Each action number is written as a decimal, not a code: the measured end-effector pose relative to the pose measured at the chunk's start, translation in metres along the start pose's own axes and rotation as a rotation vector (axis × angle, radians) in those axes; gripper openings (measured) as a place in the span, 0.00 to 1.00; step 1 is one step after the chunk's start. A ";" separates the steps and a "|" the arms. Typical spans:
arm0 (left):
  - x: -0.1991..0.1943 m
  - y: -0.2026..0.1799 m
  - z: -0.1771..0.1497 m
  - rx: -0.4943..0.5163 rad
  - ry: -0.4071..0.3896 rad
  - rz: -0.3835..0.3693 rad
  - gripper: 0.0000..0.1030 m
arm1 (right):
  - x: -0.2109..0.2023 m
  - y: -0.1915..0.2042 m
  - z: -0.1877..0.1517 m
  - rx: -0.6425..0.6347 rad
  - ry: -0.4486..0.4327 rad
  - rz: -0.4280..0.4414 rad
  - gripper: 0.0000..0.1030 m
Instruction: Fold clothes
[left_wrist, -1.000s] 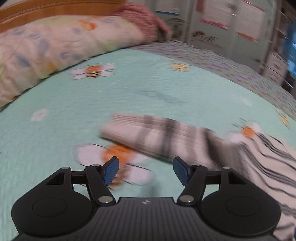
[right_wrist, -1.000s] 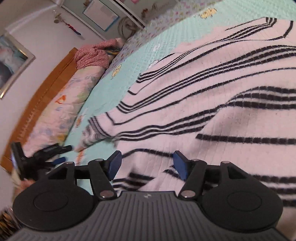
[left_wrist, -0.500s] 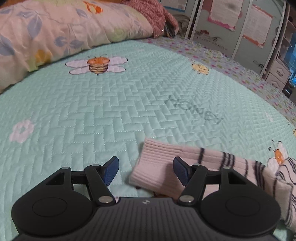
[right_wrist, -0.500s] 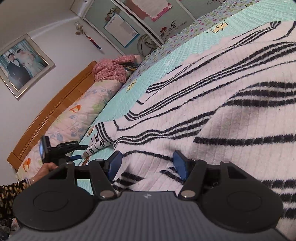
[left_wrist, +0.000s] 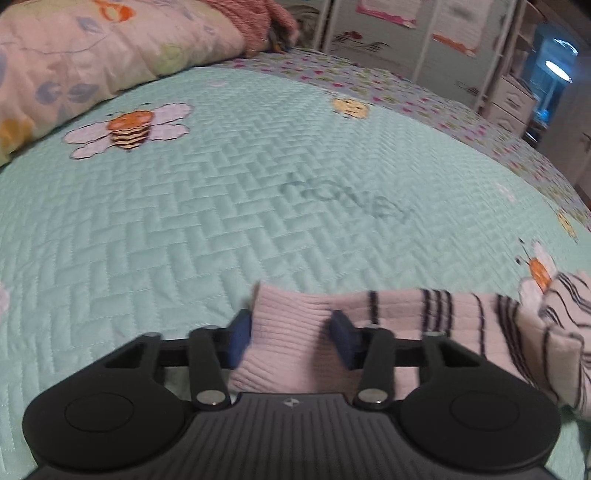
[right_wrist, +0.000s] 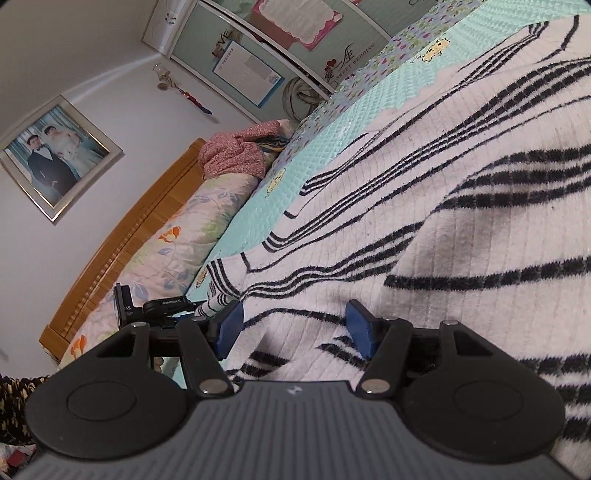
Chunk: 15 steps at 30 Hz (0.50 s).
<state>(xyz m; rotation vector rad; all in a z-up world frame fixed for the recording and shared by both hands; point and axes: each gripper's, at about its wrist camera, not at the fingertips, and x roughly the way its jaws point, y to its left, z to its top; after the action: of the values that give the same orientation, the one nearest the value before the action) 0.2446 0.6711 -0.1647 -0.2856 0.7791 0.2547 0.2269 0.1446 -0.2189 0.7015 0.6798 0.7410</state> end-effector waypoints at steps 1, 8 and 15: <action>-0.001 -0.003 -0.002 0.004 -0.004 -0.001 0.21 | 0.000 0.000 0.000 0.004 -0.002 0.005 0.61; -0.023 -0.045 -0.015 0.114 -0.039 0.042 0.07 | -0.003 -0.005 0.000 0.033 -0.008 0.041 0.61; -0.135 -0.069 0.031 -0.040 -0.217 0.021 0.08 | -0.002 0.000 0.005 0.046 0.025 0.031 0.62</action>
<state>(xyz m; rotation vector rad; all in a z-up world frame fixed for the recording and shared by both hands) 0.1954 0.6018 -0.0358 -0.2825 0.5632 0.3159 0.2298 0.1418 -0.2151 0.7466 0.7123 0.7656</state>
